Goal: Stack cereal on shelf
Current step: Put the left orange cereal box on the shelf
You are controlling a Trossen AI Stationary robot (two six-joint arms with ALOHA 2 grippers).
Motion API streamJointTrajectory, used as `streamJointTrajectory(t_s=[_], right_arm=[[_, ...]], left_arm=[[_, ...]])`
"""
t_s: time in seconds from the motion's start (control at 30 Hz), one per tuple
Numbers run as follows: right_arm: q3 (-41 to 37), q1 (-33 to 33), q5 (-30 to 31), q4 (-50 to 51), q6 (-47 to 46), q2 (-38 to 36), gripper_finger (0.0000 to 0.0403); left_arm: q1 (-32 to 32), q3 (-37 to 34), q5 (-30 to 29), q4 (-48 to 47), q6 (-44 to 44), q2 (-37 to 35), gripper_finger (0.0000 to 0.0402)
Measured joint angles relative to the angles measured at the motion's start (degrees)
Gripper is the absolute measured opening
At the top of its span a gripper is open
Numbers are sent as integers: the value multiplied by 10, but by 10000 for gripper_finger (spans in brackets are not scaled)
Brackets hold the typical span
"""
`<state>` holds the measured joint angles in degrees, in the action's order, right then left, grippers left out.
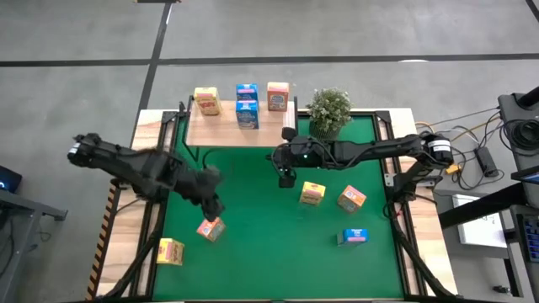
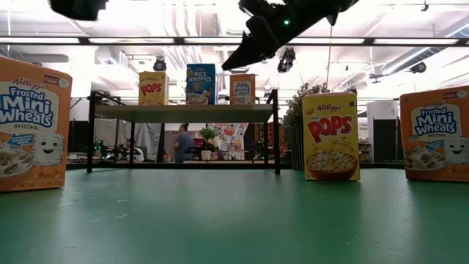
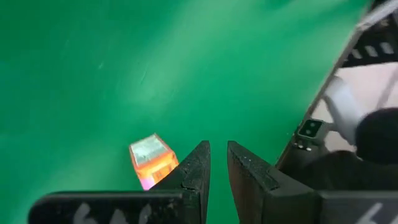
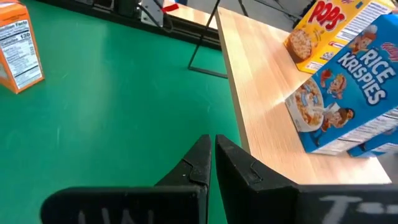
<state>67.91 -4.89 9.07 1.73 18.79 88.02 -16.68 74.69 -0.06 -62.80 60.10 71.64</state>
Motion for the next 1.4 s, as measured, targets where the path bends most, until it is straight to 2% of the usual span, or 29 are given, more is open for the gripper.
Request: streamJointTrajectory(t_s=[0.07, 0.27, 0.37, 0.53, 0.67, 0.8, 1.0, 1.17, 1.4], right_arm=[[-11, 0, 0, 1, -3, -15, 12], [-63, 0, 0, -9, -31, -76, 12], [-93, 0, 0, -23, -43, -107, 12], [-139, 5, -1, -65, -51, -153, 12], [-160, 13, -1, -71, -53, -177, 12], [-164, 23, -1, -72, -53, -183, 12], [-164, 33, -1, -80, -53, -179, 12], [-164, 34, -2, -80, -53, -179, 12], [-164, 35, -1, -80, -53, -179, 12]], left_arm=[[-30, 1, -20, -7, 50, 14, 38], [-78, -17, -20, -35, 167, 51, 62], [-86, -21, 0, -40, 198, 68, 95], [-95, -21, 10, -53, 217, 98, 171], [-97, -18, 2, -67, 220, 118, 230], [-106, -16, -19, -73, 216, 135, 265], [-117, -20, -34, -109, 219, 156, 274], [-122, -21, -40, -101, 218, 168, 274], [-122, -21, -40, -99, 201, 185, 245]])
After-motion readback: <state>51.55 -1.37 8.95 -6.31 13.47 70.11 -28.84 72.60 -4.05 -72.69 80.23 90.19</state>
